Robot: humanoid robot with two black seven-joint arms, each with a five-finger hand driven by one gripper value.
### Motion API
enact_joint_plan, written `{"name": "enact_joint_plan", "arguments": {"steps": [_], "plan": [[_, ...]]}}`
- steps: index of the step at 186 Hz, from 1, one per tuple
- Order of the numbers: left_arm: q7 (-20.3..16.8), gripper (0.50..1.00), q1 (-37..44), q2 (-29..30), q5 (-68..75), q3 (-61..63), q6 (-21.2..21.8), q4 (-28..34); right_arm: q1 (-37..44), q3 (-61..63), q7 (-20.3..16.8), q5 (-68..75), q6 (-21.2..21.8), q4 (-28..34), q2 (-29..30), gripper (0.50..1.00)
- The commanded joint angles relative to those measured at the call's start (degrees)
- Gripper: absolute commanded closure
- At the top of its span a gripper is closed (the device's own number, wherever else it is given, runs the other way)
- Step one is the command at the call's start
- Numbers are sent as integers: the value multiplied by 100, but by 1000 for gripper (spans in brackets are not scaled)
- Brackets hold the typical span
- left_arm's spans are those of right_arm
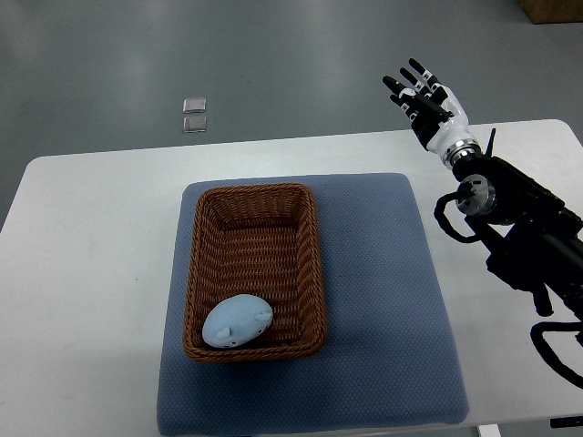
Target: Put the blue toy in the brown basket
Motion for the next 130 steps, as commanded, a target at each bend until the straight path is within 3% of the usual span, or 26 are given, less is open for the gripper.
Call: {"name": "enact_joint_plan", "arguments": {"steps": [1, 46, 73, 130], "plan": [[0, 500, 0, 0, 0, 0, -2, 0, -66, 3, -8, 101, 16, -7, 31, 605], [0, 500, 0, 0, 0, 0, -2, 0, -101, -14, 10, 92, -142, -7, 48, 589], [0, 500, 0, 0, 0, 0, -2, 0, -101, -67, 98, 83, -590, 2, 57, 589], [0, 500, 0, 0, 0, 0, -2, 0, -101, -128, 203, 48, -634, 2, 31, 589]]}}
